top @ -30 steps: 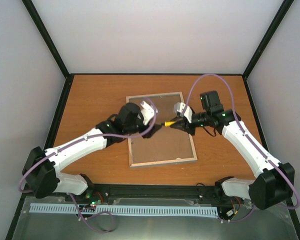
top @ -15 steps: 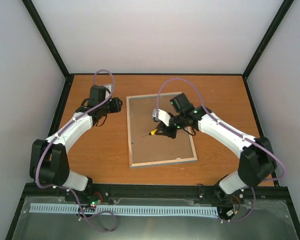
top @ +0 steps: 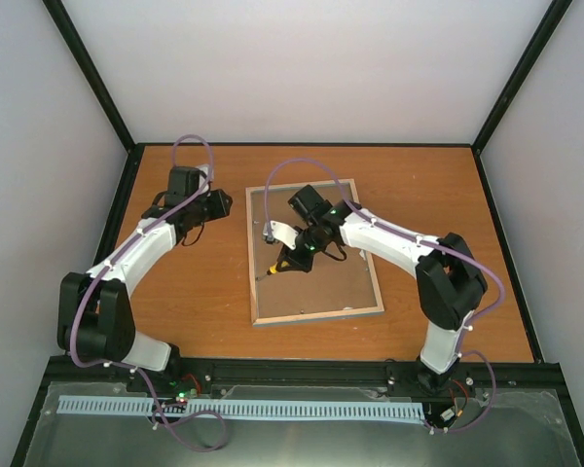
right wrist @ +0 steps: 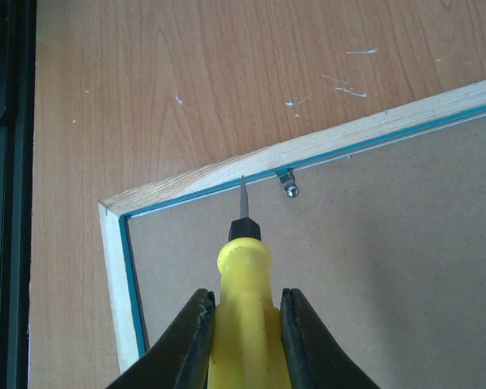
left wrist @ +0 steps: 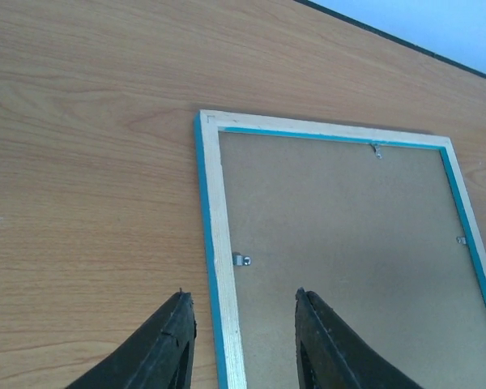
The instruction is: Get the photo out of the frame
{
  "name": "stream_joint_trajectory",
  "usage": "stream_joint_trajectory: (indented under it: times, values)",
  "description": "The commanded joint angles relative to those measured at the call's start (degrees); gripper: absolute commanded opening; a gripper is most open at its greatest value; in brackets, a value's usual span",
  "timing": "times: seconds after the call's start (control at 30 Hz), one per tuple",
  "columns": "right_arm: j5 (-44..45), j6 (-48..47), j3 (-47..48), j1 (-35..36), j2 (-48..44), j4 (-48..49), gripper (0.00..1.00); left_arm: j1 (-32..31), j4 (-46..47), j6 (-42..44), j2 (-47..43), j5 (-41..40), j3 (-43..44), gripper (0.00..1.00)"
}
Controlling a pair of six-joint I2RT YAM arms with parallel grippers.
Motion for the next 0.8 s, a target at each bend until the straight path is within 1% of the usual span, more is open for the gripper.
stream_joint_trajectory:
  times: [0.0, 0.07, 0.23, 0.77]
  values:
    - [-0.8, 0.72, 2.8, 0.48, 1.52, -1.45, 0.03, 1.89, -0.1, -2.47, -0.96, 2.75, 0.83, 0.34]
    - [-0.41, 1.11, 3.1, 0.59, 2.07, -1.46, 0.03, 1.91, -0.37, -2.33, -0.71, 2.67, 1.06, 0.35]
    - [1.81, 2.01, 4.48, 1.1, 4.56, -2.76, 0.03, 1.91, -0.82, -2.48, -0.21, 2.19, 1.46, 0.41]
    - [4.43, 3.19, 4.26, 1.49, 6.45, -1.92, 0.03, 1.91, -0.93, -2.06, -0.02, 2.53, 1.74, 0.42]
